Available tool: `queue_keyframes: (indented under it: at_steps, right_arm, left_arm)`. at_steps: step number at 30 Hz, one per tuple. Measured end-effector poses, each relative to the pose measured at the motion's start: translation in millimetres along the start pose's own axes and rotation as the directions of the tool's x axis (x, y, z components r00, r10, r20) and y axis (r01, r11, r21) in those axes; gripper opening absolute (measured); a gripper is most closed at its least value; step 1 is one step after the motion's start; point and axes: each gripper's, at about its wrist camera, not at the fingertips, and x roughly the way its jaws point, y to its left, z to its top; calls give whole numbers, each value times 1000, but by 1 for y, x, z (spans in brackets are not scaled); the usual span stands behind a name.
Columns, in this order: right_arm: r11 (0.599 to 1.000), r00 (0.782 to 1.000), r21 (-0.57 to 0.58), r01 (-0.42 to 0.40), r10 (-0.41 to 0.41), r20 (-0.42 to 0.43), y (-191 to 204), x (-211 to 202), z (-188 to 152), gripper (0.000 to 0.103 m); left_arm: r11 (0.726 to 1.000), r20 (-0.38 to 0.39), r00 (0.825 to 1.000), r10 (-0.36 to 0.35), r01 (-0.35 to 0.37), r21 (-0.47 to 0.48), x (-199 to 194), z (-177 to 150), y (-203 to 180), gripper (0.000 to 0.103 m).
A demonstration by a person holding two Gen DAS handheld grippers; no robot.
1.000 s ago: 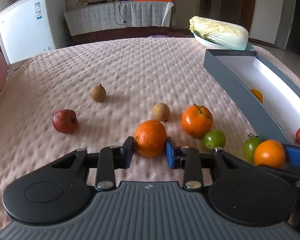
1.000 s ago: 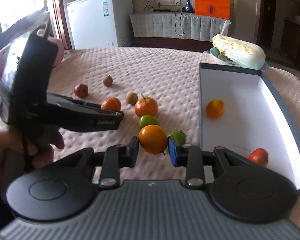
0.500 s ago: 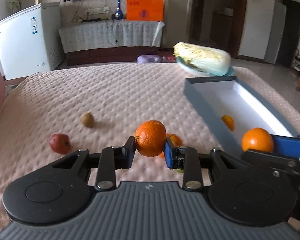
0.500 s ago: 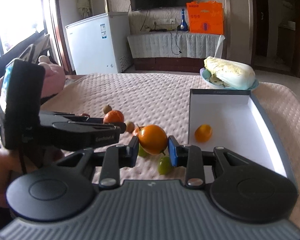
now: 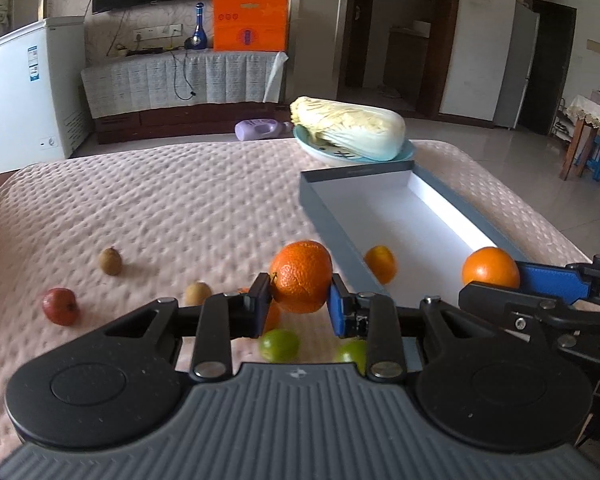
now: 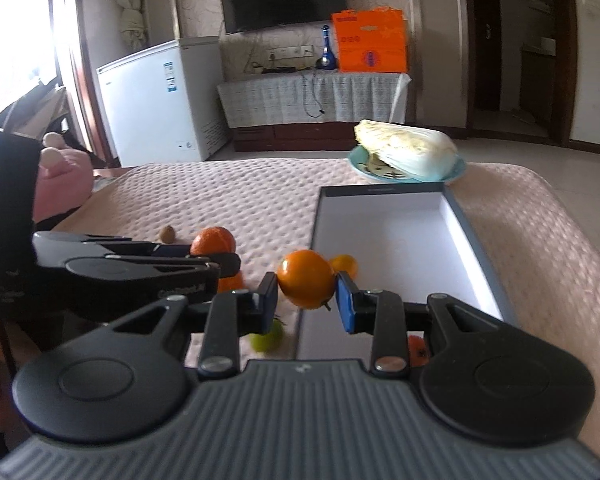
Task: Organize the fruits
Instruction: 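Carry the orange with the left gripper while the right gripper carries the persimmon over the box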
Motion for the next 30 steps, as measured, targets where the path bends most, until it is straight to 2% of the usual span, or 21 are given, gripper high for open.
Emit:
queue_keyframes:
  at_steps: [15,19,25,30]
  right_arm:
    - [997,998,54,59,-58,-10,-36,-21,-5,34]
    - [998,999,46,45,-44,-12,-37,-27,1,34]
    - [1000,999,-20,18,-19,-48,-27,-15,-1,34]
    - [1000,997,-22,-3,1,-73,-20,-2,-4,34]
  left_arm:
    - [999,-11,999,-44,44,9,14,5,-36,35]
    - [999,-16,999,-44,44,15,17,4,-40,35]
    - [998,-8,999,-51,51,32,11,4,-36,35]
    - [997,2,998,-55,55,50,6,6,-32,35]
